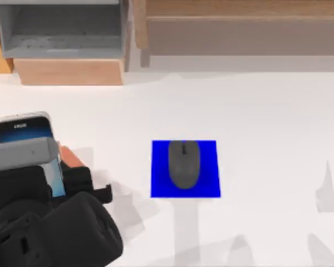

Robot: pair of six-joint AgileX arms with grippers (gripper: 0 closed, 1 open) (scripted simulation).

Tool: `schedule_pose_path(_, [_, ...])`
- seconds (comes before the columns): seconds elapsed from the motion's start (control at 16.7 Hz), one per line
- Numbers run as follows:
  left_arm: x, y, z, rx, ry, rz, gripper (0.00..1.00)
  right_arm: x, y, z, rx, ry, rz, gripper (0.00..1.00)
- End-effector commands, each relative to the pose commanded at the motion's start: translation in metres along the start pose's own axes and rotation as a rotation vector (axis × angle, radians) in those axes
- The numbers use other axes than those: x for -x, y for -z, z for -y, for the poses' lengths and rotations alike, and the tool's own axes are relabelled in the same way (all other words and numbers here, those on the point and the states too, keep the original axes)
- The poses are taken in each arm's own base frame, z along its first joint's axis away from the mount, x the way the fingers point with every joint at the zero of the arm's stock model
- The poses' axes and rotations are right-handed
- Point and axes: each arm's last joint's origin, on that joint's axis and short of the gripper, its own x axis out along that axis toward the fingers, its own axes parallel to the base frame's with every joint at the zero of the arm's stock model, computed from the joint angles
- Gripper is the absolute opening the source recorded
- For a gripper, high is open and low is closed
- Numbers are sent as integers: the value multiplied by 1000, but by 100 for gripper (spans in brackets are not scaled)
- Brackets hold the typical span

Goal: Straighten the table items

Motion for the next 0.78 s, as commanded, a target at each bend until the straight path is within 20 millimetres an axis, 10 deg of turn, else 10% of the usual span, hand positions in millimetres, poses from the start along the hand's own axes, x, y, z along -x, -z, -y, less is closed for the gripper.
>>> schedule_pose_path(0.54, [31, -51, 17, 282, 240, 103, 0, 0, 0, 0, 0, 0, 0, 100])
schedule_pose_path(0.78, [13, -43, 17, 234, 230, 106, 0, 0, 0, 0, 0, 0, 0, 100])
